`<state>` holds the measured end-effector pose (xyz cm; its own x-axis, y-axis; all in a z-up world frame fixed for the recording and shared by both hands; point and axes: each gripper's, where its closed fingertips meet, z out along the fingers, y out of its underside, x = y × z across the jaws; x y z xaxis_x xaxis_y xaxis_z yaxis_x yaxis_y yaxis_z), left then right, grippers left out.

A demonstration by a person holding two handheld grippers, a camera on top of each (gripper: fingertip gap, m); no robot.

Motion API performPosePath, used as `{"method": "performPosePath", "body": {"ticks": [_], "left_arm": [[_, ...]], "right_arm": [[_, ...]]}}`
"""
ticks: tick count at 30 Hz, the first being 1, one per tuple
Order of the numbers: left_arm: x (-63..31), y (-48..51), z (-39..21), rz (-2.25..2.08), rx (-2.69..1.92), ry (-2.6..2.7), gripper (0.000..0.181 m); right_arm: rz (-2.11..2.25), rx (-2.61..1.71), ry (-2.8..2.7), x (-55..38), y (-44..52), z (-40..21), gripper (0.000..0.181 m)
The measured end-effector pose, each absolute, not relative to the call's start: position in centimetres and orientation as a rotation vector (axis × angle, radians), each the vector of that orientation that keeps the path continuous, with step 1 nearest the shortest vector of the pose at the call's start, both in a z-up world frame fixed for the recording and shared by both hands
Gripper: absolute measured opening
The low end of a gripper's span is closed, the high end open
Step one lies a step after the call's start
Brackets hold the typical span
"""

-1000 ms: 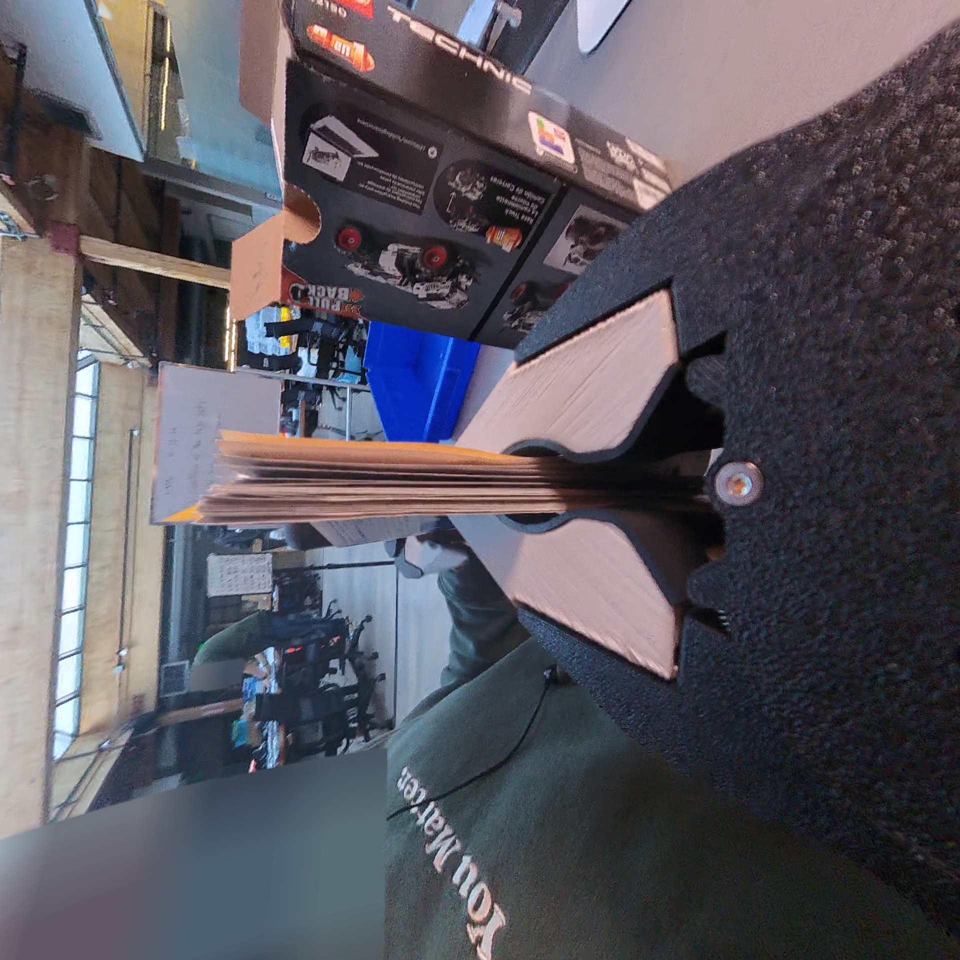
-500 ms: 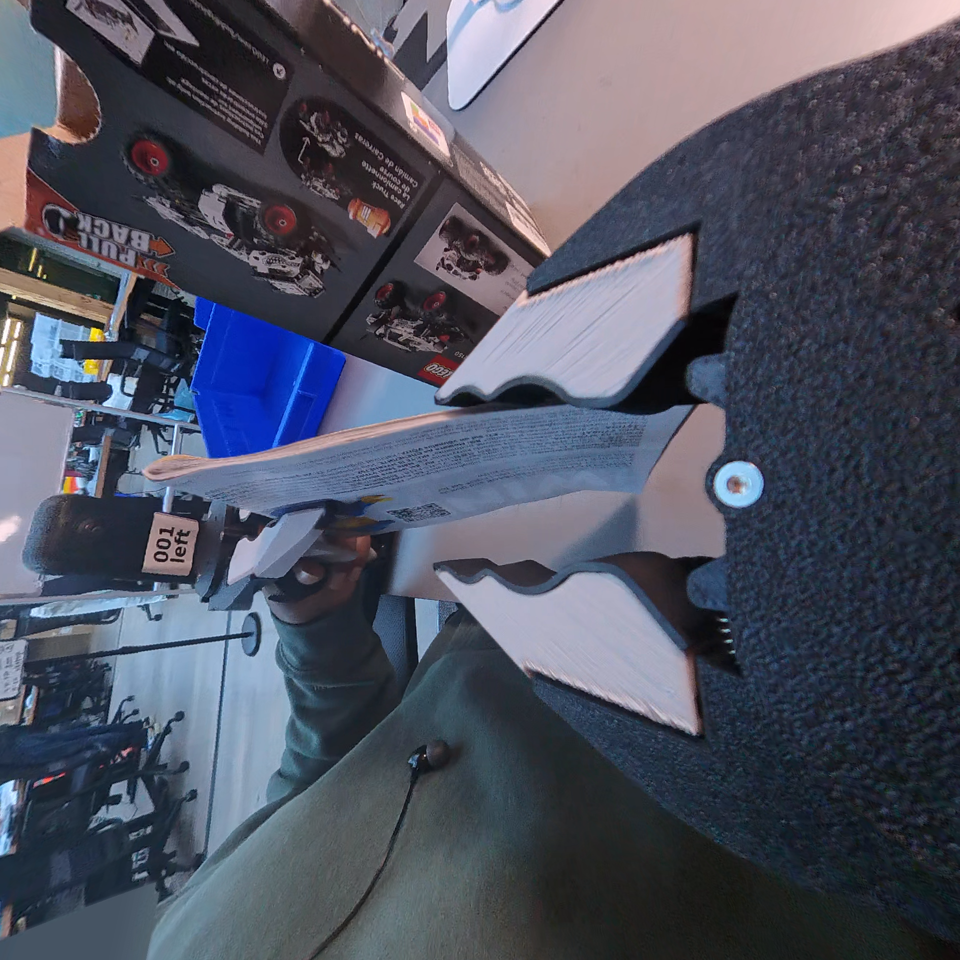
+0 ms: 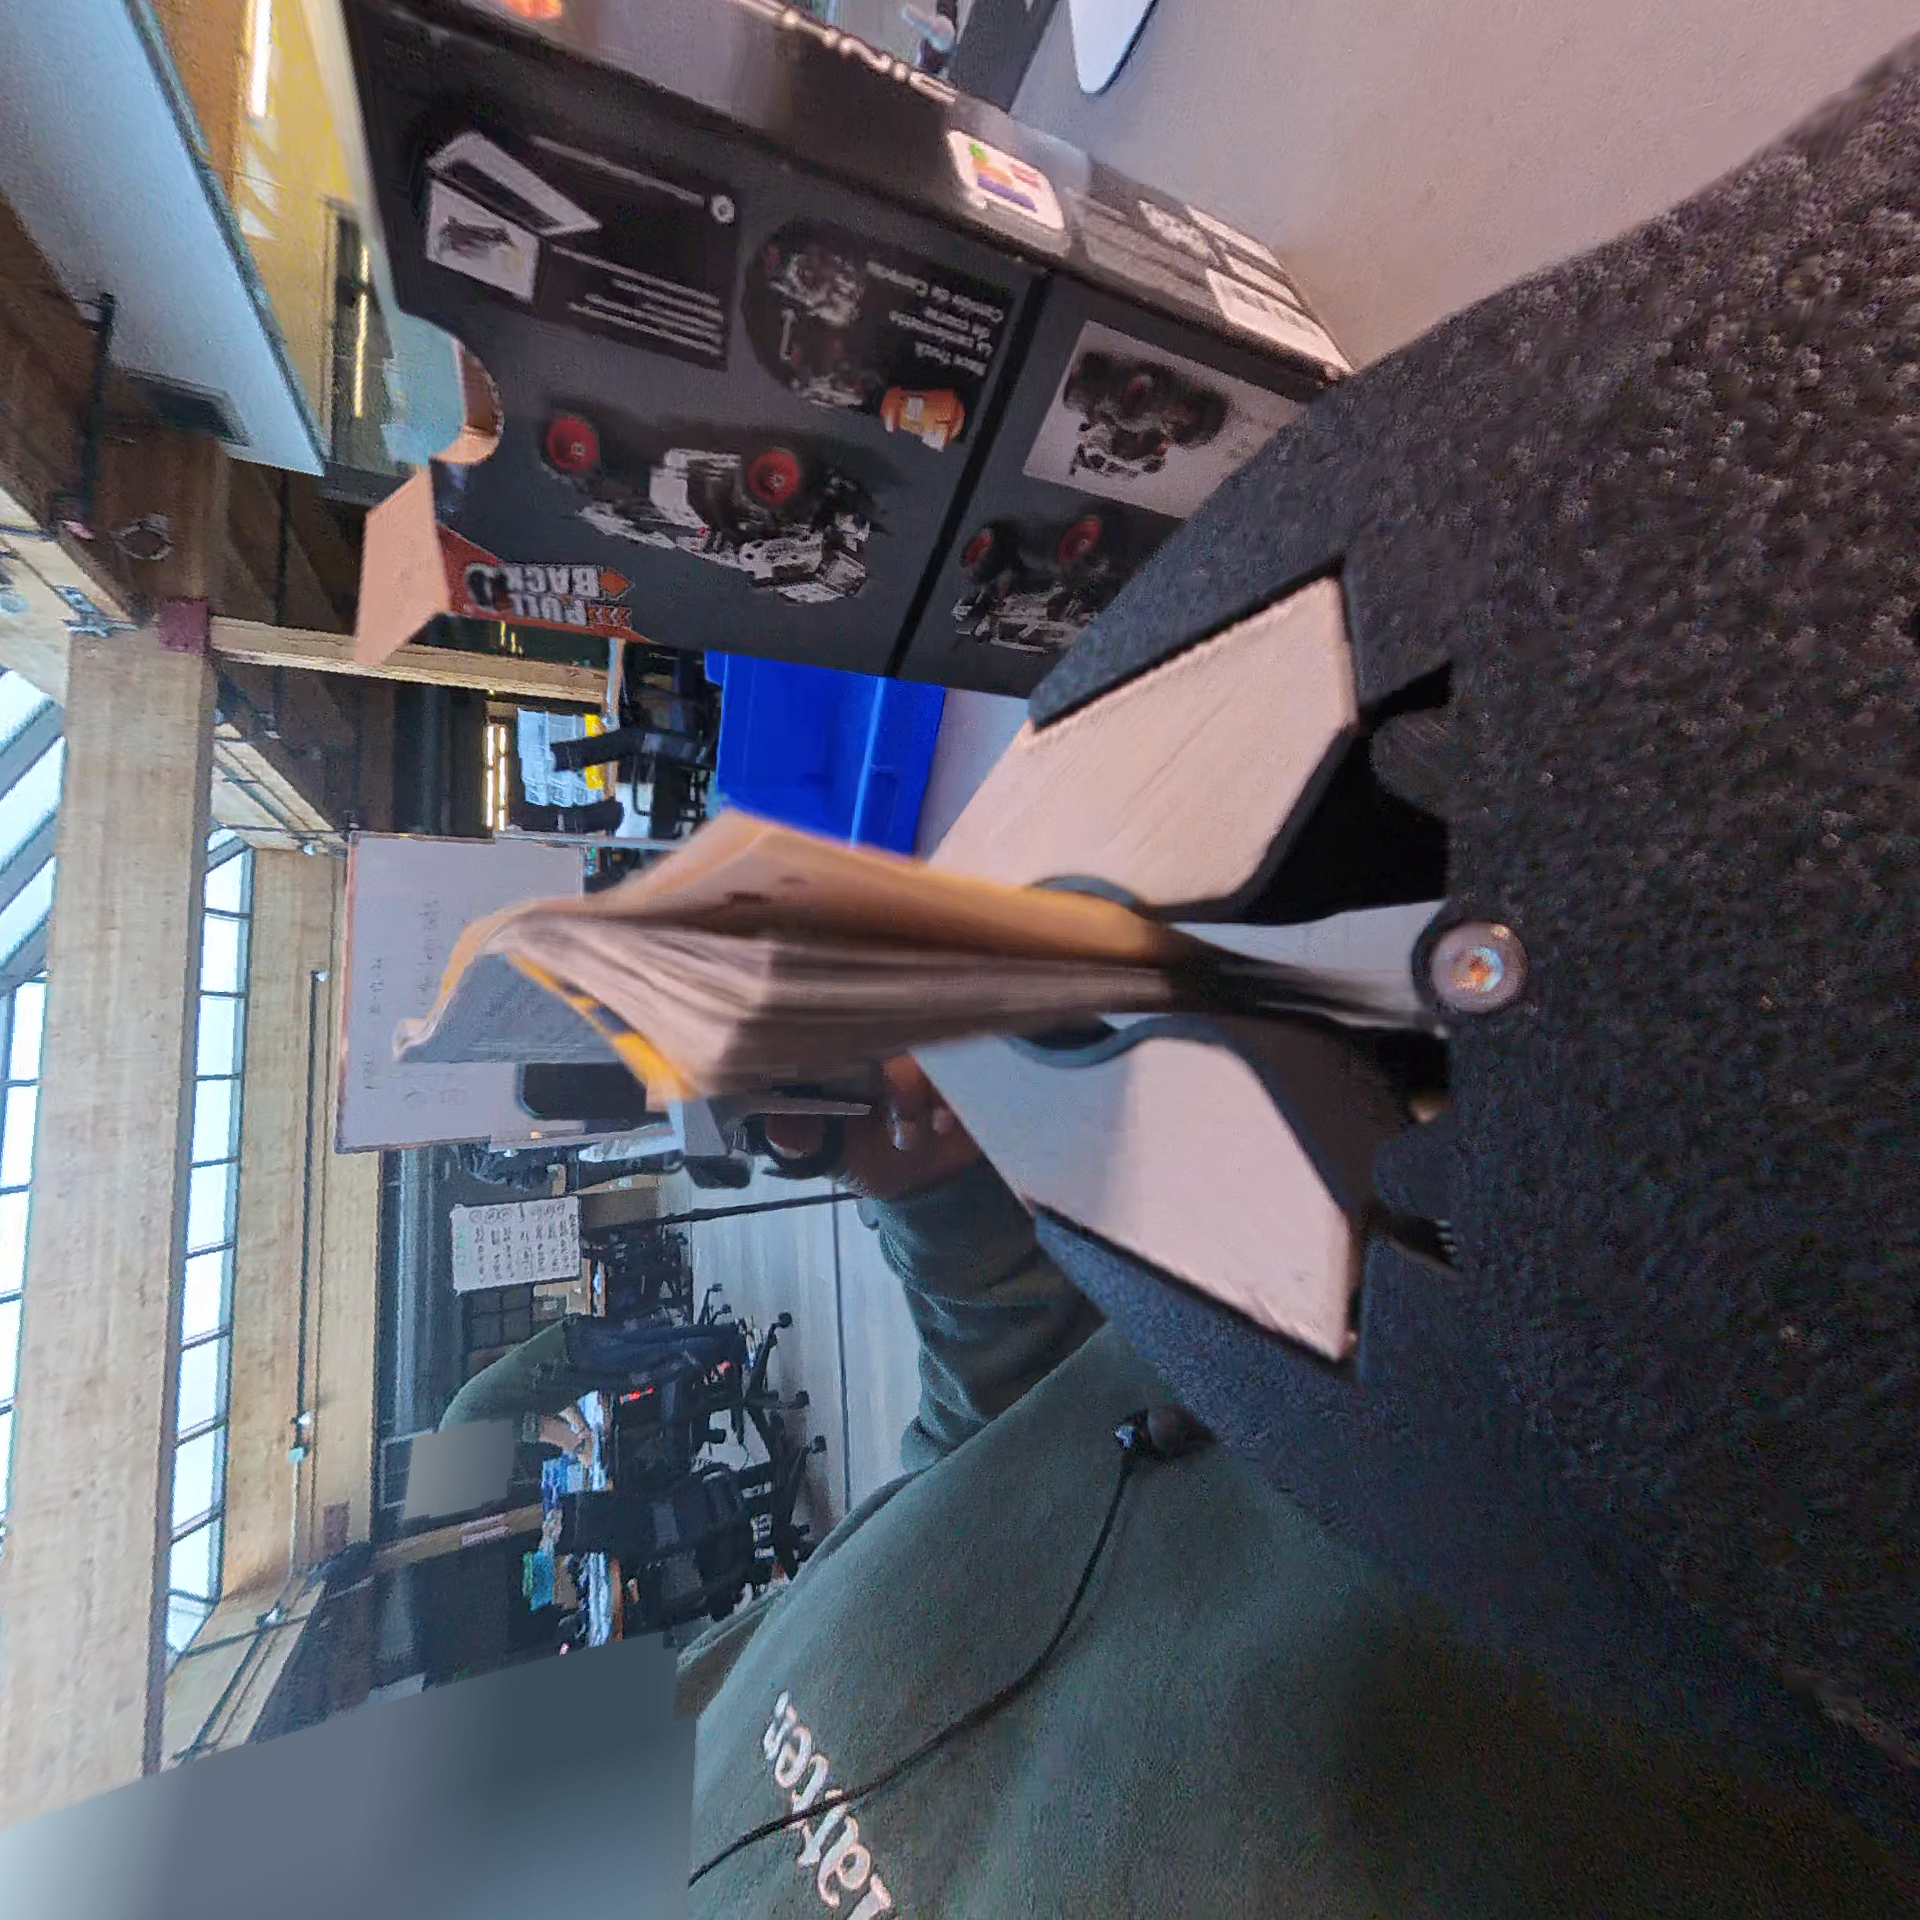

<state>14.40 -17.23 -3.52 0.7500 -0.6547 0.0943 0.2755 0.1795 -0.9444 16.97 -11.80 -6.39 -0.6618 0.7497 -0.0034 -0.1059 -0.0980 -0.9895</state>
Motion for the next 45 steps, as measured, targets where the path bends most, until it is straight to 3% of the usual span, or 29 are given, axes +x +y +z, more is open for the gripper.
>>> {"method": "performPosePath", "body": {"ticks": [4,10,12,15,18,20,28,38,45], "left_arm": [[12.3,-16.7,-2.8,-0.512,-1.327,0.339,0.010],[0.3,-16.9,0.6,-0.015,-1.514,0.137,0.083],[-2.8,-15.3,-0.8,-0.027,-1.600,0.078,0.116],[-4.0,-11.3,-3.9,-0.174,-1.721,0.109,0.144],[-2.8,-7.7,-6.8,-0.318,-1.801,0.224,0.141],[-2.3,-6.5,-7.5,-0.281,-1.783,0.293,0.123],[1.5,-8.0,-6.8,-0.072,-1.658,0.448,0.124],[3.7,-8.9,-7.0,0.081,-1.633,0.471,0.120],[3.6,-8.7,-6.9,0.039,-1.653,0.411,0.121]], "right_arm": [[1.636,-0.619,-1.707,16.9,-11.6,-4.2,0.002],[1.319,-0.587,-1.824,15.1,-7.0,6.3,0.000],[1.205,-0.595,-1.835,13.4,-5.6,9.7,0.000],[1.024,-0.591,-1.838,10.3,-4.0,13.5,0.000],[0.865,-0.592,-1.850,7.6,-2.9,15.1,0.000],[0.783,-0.608,-1.866,6.4,-2.3,14.7,0.000],[0.675,-0.623,-1.960,7.4,-2.2,9.8,0.001],[0.535,-0.558,-1.799,9.9,-3.8,12.8,0.000],[0.287,-0.532,-1.755,8.9,-3.4,9.6,0.000]]}}
